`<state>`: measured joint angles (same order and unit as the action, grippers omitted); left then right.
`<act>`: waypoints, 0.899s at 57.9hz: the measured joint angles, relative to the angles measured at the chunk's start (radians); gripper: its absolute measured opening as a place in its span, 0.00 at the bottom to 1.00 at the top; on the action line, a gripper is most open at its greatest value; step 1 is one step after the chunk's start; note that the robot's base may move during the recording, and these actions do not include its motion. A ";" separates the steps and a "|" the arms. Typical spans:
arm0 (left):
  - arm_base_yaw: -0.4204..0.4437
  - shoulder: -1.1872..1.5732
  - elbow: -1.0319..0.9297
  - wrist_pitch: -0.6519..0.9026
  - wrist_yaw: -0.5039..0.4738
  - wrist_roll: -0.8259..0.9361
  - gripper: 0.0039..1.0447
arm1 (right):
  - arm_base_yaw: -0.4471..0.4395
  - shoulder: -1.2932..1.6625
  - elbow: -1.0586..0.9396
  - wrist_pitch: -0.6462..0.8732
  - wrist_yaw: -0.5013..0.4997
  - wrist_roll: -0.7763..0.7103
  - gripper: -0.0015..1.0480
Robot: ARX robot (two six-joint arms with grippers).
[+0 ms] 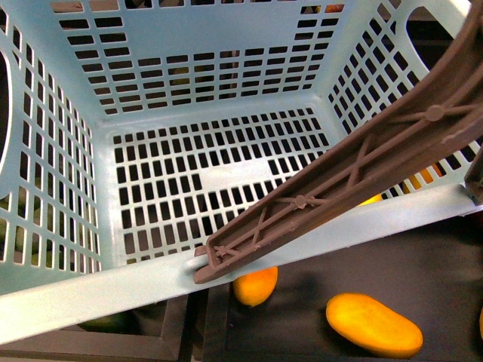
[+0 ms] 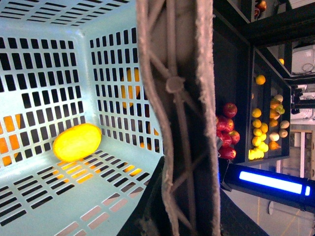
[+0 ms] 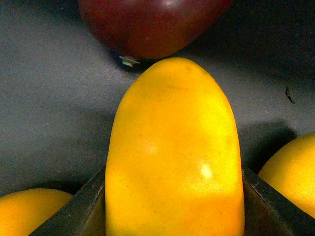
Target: Pick lemon and mango into basket
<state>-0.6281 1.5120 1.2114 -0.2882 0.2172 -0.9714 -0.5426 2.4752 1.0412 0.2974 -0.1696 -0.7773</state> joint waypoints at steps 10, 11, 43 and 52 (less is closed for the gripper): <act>0.000 0.000 0.000 0.000 -0.001 0.000 0.06 | -0.015 -0.041 -0.031 -0.003 -0.039 0.027 0.55; 0.000 0.000 0.000 0.000 -0.001 0.000 0.06 | -0.016 -0.048 -0.036 -0.003 -0.045 0.029 0.55; 0.000 0.000 0.000 0.000 -0.003 0.000 0.06 | 0.017 -0.847 -0.286 -0.210 -0.444 0.266 0.54; 0.000 0.000 0.000 0.000 0.000 0.000 0.06 | 0.100 -1.065 -0.289 -0.271 -0.462 0.377 0.54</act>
<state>-0.6281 1.5120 1.2114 -0.2882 0.2172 -0.9714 -0.4427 1.4097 0.7521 0.0261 -0.6312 -0.4007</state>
